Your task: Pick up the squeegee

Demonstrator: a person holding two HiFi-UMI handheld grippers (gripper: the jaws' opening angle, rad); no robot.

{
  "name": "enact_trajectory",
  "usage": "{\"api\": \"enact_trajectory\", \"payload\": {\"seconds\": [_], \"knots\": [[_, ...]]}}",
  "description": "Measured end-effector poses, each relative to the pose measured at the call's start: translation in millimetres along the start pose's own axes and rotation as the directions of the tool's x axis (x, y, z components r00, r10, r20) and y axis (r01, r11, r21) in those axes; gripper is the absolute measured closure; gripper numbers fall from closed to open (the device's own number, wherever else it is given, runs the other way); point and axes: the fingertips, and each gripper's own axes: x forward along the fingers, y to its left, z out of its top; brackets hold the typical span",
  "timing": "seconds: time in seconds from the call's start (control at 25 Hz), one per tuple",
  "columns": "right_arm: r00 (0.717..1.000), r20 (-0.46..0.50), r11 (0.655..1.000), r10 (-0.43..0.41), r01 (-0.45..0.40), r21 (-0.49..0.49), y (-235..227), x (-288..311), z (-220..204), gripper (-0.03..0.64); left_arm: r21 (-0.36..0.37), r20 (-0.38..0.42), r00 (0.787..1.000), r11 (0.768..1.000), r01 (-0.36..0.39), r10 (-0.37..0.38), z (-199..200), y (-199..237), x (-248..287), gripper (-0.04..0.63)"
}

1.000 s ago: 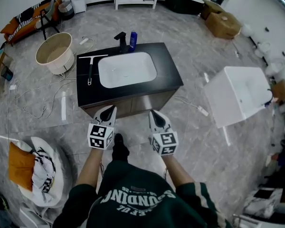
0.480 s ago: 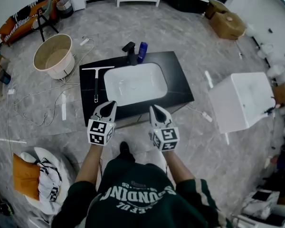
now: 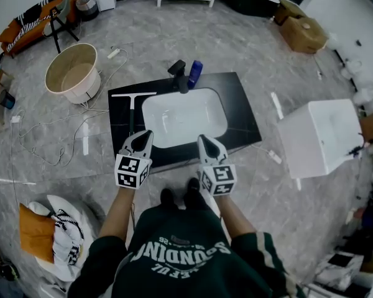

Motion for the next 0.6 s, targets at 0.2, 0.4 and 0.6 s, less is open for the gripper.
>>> {"api": "enact_trajectory", "payload": {"seconds": [0.2, 0.4, 0.6], "knots": [[0.999, 0.008, 0.999, 0.039, -0.039, -0.01, -0.5, 27.5, 8.2, 0.617, -0.015, -0.005, 0.999, 0.999, -0.034, 0.034, 3.1, 18.1, 9.5, 0.594], [0.993, -0.003, 0.992, 0.12, -0.12, -0.03, 2.7, 58.7, 19.5, 0.617, -0.038, -0.01, 0.995, 0.994, -0.1, 0.1, 4.8, 36.8, 17.0, 0.594], [0.98, -0.001, 0.98, 0.198, -0.198, -0.038, -1.2, 94.1, 24.1, 0.617, -0.062, -0.018, 0.983, 0.981, -0.182, 0.181, 7.5, 56.7, 25.3, 0.594]]}}
